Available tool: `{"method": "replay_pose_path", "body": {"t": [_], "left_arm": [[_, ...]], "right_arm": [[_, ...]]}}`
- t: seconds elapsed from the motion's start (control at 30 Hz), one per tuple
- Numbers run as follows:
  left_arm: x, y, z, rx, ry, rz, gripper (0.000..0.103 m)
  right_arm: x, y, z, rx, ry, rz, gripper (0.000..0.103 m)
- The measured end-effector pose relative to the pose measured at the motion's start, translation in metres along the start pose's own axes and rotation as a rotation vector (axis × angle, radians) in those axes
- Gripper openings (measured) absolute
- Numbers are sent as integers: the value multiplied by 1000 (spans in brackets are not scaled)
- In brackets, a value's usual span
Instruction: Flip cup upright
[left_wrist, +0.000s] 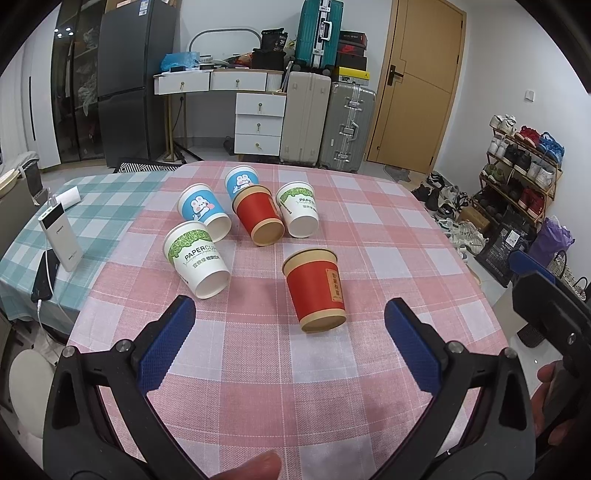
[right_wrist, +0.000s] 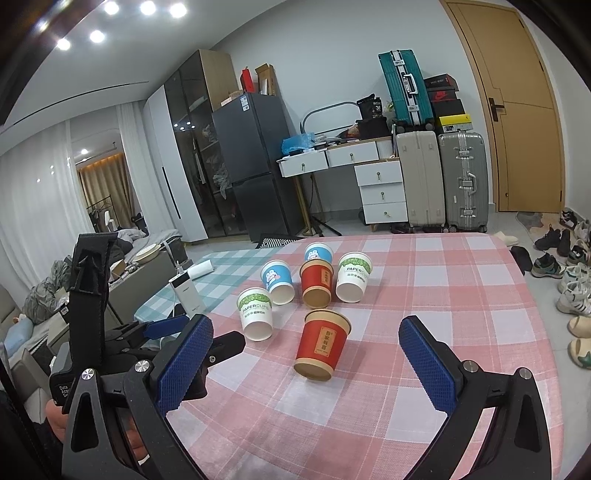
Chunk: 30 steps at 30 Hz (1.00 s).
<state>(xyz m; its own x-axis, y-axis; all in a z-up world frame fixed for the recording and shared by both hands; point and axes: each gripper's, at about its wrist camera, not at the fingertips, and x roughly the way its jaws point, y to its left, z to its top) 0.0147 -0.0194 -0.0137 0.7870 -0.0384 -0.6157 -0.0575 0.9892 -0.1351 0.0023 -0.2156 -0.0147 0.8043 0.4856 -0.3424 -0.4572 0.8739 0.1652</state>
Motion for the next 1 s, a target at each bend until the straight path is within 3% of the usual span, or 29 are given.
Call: {"method": "replay_pose_path", "body": {"t": [0.47,0.8,1.0], "left_arm": [[7,0,-4,1,18,-4,102],[85,-17,2,6,127,-20,102],[145,-29,7,38,221,-15,102]], "right_arm": [[6,-11,0,19,-1,-1,103],[18,-55,-17,69,-27,-39,103],[41,-83,-24,88,-4,-11,103]]}}
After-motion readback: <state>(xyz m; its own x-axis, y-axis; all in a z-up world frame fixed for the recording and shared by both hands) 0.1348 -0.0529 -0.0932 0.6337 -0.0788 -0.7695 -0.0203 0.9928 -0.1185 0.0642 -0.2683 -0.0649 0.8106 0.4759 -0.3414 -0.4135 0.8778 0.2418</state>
